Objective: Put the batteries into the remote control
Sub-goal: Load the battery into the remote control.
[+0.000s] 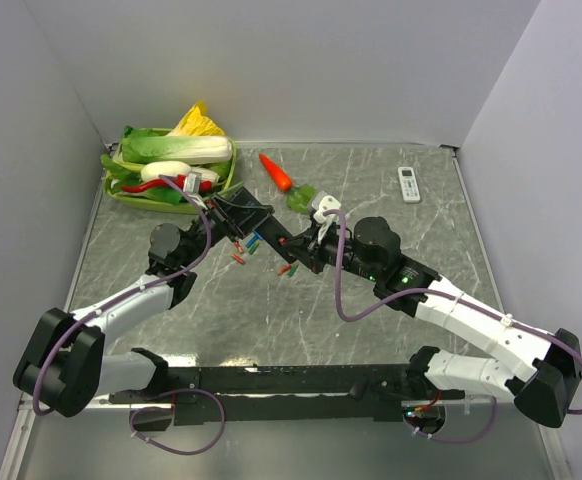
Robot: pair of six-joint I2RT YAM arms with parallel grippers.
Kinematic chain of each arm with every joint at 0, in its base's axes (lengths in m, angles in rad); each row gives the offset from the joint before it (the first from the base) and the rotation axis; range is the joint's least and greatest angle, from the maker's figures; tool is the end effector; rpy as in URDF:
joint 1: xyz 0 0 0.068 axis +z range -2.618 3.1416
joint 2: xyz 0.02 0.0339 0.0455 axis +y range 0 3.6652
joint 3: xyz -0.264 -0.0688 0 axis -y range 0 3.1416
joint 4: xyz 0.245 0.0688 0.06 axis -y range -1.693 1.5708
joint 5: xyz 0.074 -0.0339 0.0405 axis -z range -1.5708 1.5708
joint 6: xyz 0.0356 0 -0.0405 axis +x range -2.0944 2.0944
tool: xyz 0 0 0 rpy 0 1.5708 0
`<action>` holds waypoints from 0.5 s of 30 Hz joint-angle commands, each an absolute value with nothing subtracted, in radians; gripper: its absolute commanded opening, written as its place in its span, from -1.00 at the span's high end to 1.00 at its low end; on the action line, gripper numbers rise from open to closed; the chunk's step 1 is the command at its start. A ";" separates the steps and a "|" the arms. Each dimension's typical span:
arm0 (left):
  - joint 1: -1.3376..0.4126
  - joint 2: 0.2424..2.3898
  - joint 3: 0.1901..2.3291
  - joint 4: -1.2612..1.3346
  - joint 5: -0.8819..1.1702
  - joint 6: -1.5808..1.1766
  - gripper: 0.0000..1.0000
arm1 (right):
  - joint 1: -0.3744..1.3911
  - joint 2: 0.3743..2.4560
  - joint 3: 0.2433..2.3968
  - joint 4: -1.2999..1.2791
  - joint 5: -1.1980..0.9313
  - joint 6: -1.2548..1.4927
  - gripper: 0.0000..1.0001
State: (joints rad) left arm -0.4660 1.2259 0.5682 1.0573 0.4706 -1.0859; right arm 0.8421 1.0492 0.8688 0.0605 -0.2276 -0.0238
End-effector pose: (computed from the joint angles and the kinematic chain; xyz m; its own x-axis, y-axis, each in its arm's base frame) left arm 0.2239 -0.1307 0.3008 -0.5224 -0.6199 -0.5855 0.6681 0.1290 -0.7328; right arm 0.1592 0.1905 0.3445 -0.0588 -0.1007 -0.9932 -0.8776 0.4793 0.0034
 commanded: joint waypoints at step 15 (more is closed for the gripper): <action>-0.465 1.220 0.629 1.104 0.497 -1.083 0.96 | 0.848 1.083 0.910 0.028 -0.265 -0.035 0.59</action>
